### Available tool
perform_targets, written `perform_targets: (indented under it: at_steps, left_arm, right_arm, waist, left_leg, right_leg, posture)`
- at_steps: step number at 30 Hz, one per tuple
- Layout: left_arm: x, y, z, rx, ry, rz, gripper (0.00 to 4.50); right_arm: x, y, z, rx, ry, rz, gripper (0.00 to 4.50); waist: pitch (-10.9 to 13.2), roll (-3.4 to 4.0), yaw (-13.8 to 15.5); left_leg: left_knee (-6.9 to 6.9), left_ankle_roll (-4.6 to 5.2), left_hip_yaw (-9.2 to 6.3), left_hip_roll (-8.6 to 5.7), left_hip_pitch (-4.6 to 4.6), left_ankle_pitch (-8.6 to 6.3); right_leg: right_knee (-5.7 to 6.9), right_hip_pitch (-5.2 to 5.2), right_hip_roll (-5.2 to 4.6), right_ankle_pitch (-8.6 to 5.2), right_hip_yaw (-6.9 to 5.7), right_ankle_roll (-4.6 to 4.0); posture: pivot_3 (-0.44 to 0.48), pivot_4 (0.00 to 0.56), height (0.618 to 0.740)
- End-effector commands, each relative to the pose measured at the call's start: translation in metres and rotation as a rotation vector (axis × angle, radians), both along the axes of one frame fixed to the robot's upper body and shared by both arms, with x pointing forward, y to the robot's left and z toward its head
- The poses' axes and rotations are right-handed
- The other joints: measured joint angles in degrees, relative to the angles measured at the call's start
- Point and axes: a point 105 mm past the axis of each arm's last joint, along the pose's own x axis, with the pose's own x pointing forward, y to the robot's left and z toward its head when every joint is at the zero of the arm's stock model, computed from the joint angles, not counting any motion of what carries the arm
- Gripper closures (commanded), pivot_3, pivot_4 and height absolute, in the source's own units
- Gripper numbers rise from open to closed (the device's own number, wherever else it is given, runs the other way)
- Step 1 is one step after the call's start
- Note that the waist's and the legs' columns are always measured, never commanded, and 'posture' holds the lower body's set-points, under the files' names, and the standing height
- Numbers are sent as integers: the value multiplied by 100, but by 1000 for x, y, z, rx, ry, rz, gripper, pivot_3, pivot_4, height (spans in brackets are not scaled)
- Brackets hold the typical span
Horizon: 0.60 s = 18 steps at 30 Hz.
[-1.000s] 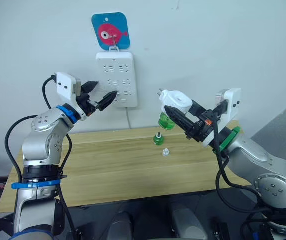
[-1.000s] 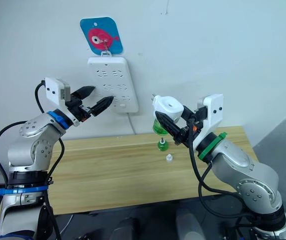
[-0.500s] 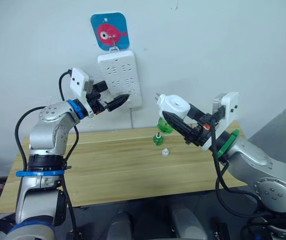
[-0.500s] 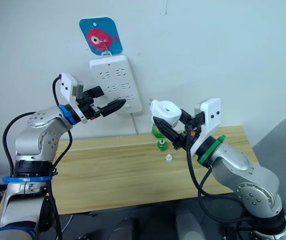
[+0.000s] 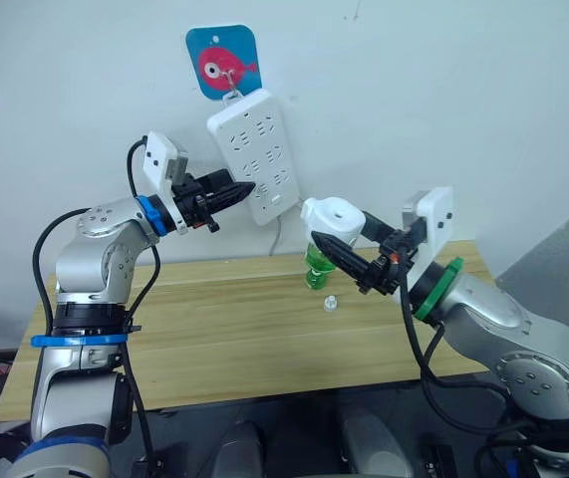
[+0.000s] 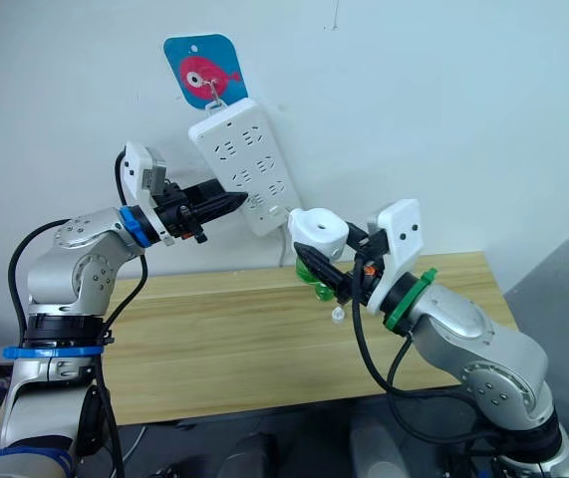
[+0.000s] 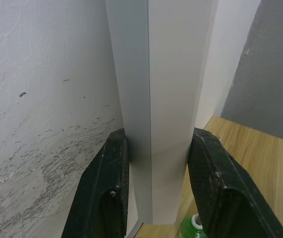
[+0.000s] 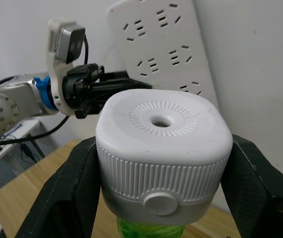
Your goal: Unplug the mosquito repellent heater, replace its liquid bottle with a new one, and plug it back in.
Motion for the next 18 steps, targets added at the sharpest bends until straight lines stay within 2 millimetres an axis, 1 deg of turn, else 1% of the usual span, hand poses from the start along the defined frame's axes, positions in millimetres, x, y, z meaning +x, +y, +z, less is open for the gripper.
perform_targets:
  at_steps: [1,5,9,14,18]
  left_arm:
    - [-2,-8,8,13,-38,-13,3170]
    - [-4,-6,7,13,-28,-10,3170]
    - [-5,-6,5,16,-21,-6,3170]
    - [-7,-5,4,20,-17,-6,3170]
    - [-7,-5,5,23,-19,-6,3170]
  right_arm:
    - [6,7,9,-60,-68,-1,1517]
    - [21,17,14,-163,-141,-37,1517]
    - [33,29,17,-198,-180,-56,1517]
    - [43,37,16,-240,-209,-73,1517]
    - [50,38,15,-249,-213,-96,1517]
  waist:
    - [0,-1,3]
    - [0,-1,0]
    - [-1,-1,0]
    - [-1,-1,-5]
    - [-1,-2,-5]
  left_leg:
    - [1,0,-3,0,-1,0]
    - [0,0,-10,-1,-2,0]
    - [0,0,-15,-2,-4,0]
    - [0,-1,-17,-3,-5,0]
    - [-1,-1,-21,-3,-5,0]
  right_leg:
    - [0,1,0,0,-2,0]
    - [0,1,0,0,-8,0]
    - [0,1,-1,0,-12,0]
    - [0,1,-5,0,-15,0]
    - [1,1,-5,0,-19,-1]
  posture:
    - [-188,150,725]
    - [-182,149,725]
    - [-174,148,725]
    - [-168,146,725]
    - [-162,144,725]
